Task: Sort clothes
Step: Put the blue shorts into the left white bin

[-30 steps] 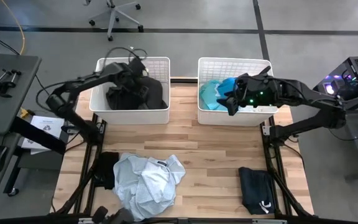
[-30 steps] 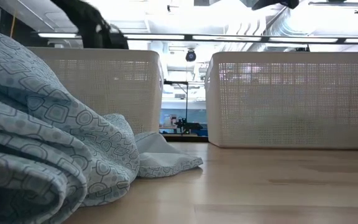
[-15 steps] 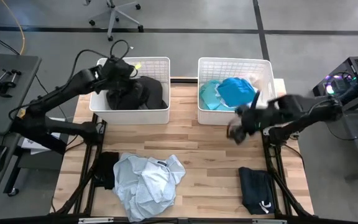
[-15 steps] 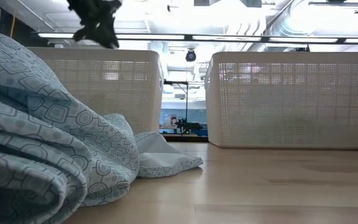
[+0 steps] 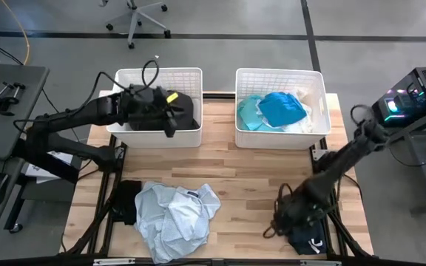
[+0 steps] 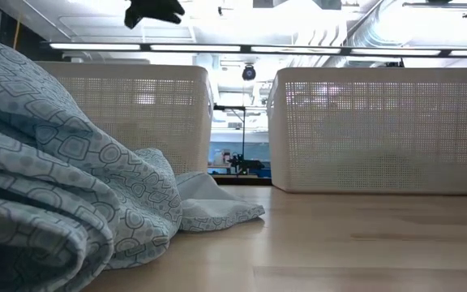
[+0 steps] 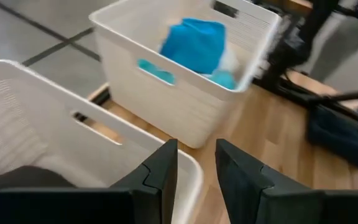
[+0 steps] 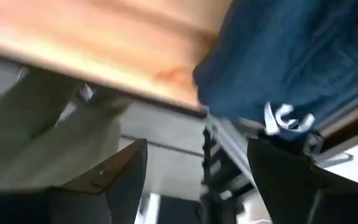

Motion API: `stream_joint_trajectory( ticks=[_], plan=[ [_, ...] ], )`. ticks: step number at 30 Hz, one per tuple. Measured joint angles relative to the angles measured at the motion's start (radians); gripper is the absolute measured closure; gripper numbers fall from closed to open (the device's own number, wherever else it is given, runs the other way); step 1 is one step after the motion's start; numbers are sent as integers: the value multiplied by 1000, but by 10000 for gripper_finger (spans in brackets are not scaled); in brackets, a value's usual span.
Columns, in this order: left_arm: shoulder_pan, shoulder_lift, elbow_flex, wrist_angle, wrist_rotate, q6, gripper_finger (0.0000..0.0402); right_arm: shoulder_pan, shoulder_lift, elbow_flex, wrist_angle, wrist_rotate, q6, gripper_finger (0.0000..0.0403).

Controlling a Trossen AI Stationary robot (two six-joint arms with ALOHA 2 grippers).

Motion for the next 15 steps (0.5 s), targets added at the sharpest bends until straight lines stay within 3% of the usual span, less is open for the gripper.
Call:
stream_joint_trajectory(
  ticks=[3, 8, 11, 15],
  plan=[
    [-37, 0, 0, -5, 2, 0, 305, 31, 80, -41, 16, 9, 76, 140],
    [-73, 0, 0, -5, 53, 1, 305, 36, 182, -71, 20, 28, 37, 166],
    [-88, 0, 0, -5, 109, 0, 305, 15, 211, -68, 29, 103, 24, 229],
    [-107, 0, 0, -5, 173, -17, 305, -35, 214, -44, 65, 228, 8, 344]
  ],
)
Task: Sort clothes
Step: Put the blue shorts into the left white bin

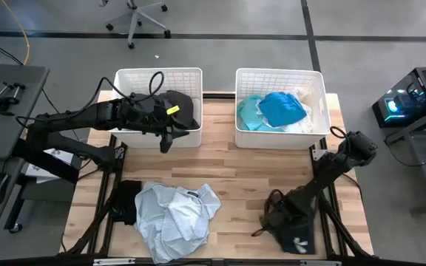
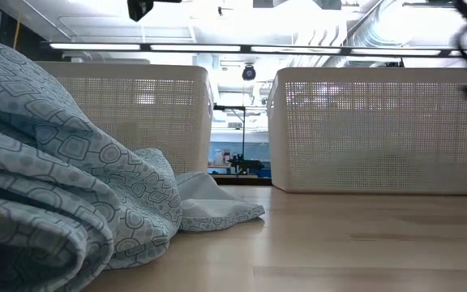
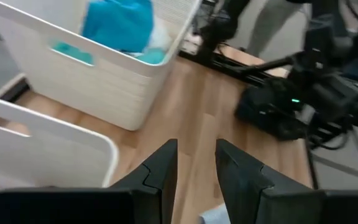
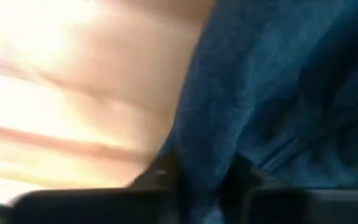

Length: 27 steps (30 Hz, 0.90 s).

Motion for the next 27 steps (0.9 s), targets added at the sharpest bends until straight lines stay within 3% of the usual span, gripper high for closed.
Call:
stream_joint_trajectory(
  ticks=[2, 9, 13, 20, 27],
  plan=[
    [-13, 0, 0, 0, 6, 0, 305, -34, 0, 14, -15, 48, -53, 386],
    [-53, 16, 0, 11, 85, 165, 305, -213, 0, 160, -118, 164, -422, 389],
    [-70, 61, 0, 46, 127, 243, 305, -331, 0, 266, -129, 217, -760, 396],
    [-89, 172, 0, 172, 187, 320, 297, -482, -1, 517, -223, 214, -1397, 399],
    [-105, 286, 0, 439, 191, 428, 245, -572, -2, 684, -464, 209, -1814, 398]
  ],
)
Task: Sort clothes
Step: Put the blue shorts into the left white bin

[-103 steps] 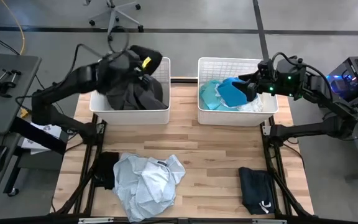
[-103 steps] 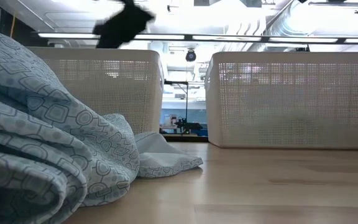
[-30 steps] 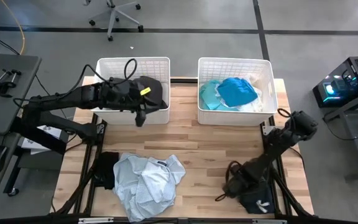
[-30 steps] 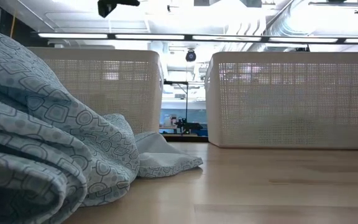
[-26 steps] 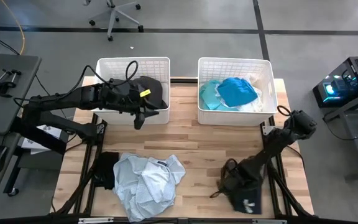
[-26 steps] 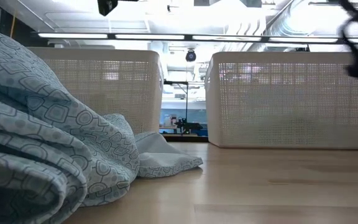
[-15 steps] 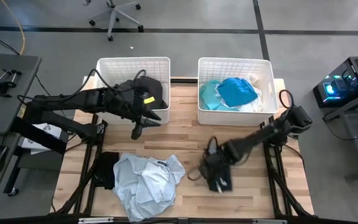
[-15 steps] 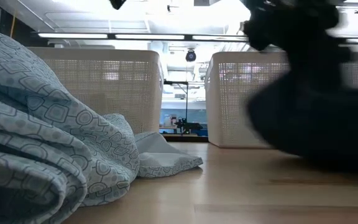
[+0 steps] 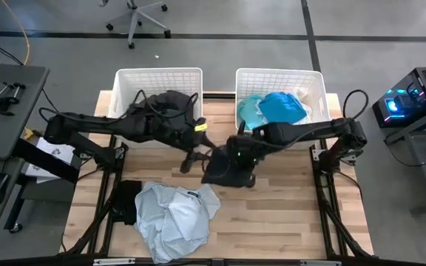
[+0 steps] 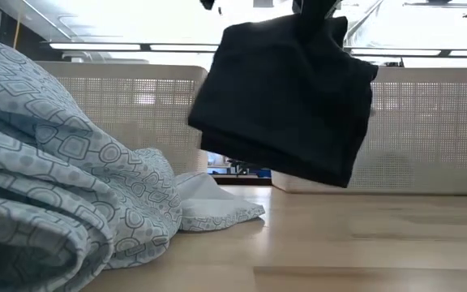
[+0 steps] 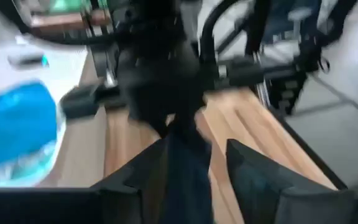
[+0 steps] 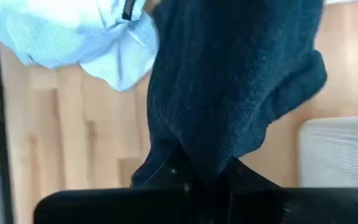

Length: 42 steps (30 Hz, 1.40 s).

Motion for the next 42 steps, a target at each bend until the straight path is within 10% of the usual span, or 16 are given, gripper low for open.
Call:
stream_joint_trajectory(
  ticks=[14, 19, 27, 36, 42],
  plan=[
    [1, 247, 0, 149, -150, -110, 157, -38, 0, 40, -54, 0, -249, 398],
    [-2, 268, 0, 136, -145, -211, 202, -38, 1, 39, -68, 9, -269, 398],
    [-13, 251, 0, 120, -126, -283, 385, -45, 0, 39, -85, 51, -205, 374],
    [-26, 88, 0, -66, -272, -288, 395, -94, -25, 244, -285, 35, -85, 240],
    [-21, -143, 1, -127, -649, -283, 394, -120, -70, 485, -288, 52, -7, 175]
  ],
)
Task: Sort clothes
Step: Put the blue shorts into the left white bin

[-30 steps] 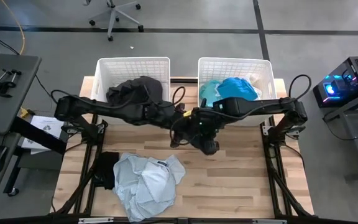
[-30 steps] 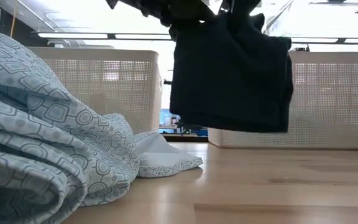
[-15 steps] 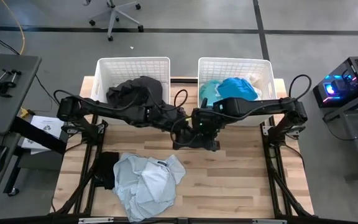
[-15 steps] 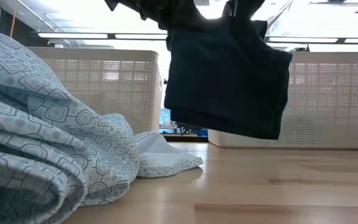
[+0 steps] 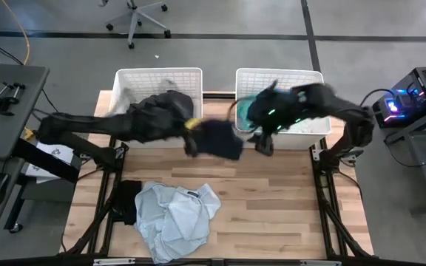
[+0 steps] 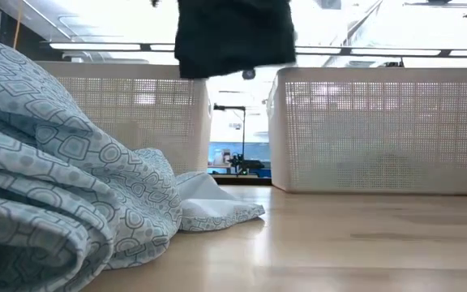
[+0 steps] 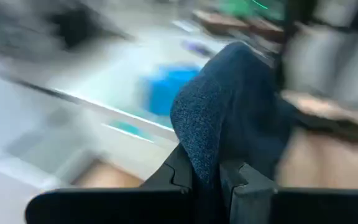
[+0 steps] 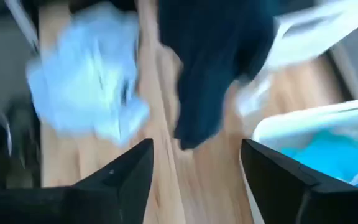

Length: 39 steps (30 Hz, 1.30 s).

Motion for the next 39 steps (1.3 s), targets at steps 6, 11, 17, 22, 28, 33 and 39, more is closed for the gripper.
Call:
stream_joint_trajectory(
  ticks=[6, 11, 17, 22, 28, 33, 39],
  plan=[
    [107, -204, 0, -225, -383, 14, 394, 0, -29, 181, 88, 173, -1, 170],
    [321, -261, 0, -525, -393, -11, 394, -7, -86, 112, 234, 331, -43, 171],
    [561, -164, -34, -630, -137, -75, 394, -27, -79, 48, 243, 364, 10, 171],
    [643, -14, -156, -537, 19, -91, 387, -28, -74, -65, 283, 353, 48, 171],
    [686, 165, -271, -395, 236, -119, 321, -8, -74, -231, 387, 283, 152, 171],
    [738, 225, -244, -343, 491, -133, 241, 16, -72, -371, 530, 144, 187, 171],
    [751, 167, -122, -524, 543, -105, 193, 23, -72, -507, 709, -13, 156, 171]
  ],
)
